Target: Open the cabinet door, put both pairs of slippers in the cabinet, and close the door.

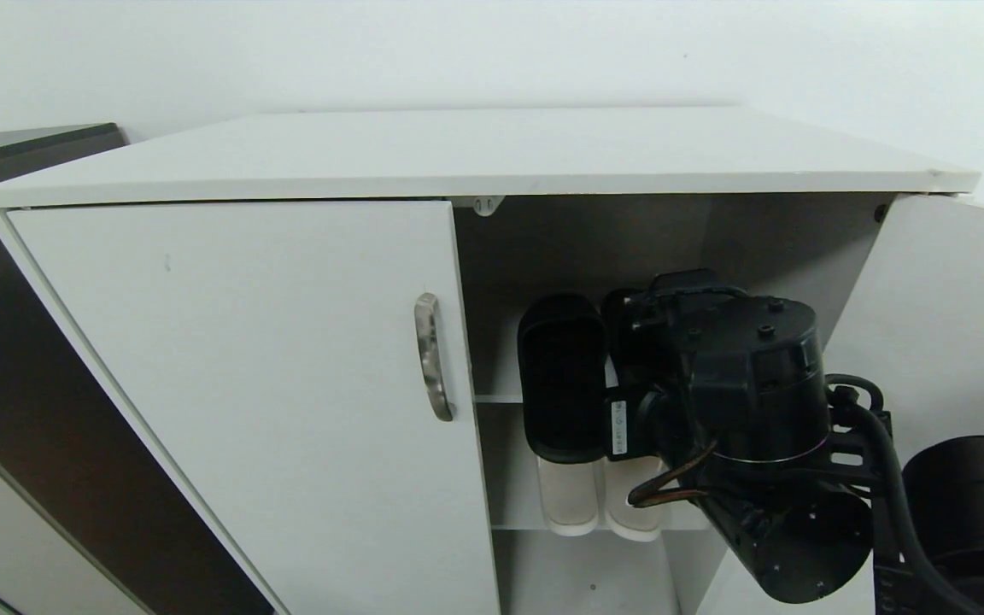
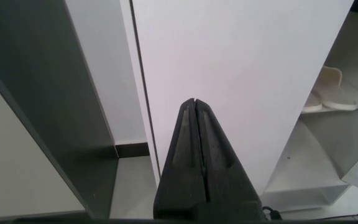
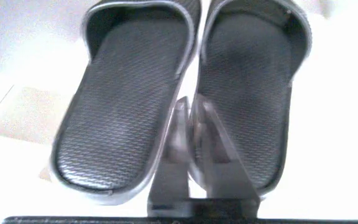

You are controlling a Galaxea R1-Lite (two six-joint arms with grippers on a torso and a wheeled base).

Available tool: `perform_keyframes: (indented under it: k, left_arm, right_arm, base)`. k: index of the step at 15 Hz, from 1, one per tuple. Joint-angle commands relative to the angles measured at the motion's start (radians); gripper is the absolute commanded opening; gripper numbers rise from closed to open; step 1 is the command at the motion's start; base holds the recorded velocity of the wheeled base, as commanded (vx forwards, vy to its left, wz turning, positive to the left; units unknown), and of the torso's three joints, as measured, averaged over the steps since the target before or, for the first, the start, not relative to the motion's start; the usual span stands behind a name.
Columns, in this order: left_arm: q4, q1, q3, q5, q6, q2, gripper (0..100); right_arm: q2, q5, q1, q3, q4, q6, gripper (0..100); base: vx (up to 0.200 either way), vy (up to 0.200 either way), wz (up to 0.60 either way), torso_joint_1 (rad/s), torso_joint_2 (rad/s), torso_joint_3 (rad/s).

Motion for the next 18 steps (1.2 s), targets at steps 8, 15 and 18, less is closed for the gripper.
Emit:
perform_keyframes:
  k: [8, 15, 18]
  left_arm:
    - [0.000, 0.000, 0.000, 0.000, 0.000, 0.000, 0]
    - [0.000, 0.000, 0.000, 0.000, -0.001, 0.000, 0]
    - [0.000, 0.000, 0.000, 0.000, -0.001, 0.000, 0]
  right_arm:
    - [-0.001, 0.000, 0.007, 0.015, -0.001, -0.002, 0]
    - [0.005, 0.001, 0.007, 0.021, -0.002, 0.000, 0]
    - [0.004, 0.001, 0.005, 0.032, -0.002, 0.001, 0]
  base:
    - [0.000, 0.000, 0.00, 0.000, 0.00, 0.000]
    - [-0.200, 0.000, 0.00, 0.006, 0.00, 0.006]
    - [-0.200, 0.000, 0.00, 0.002, 0.01, -0.001]
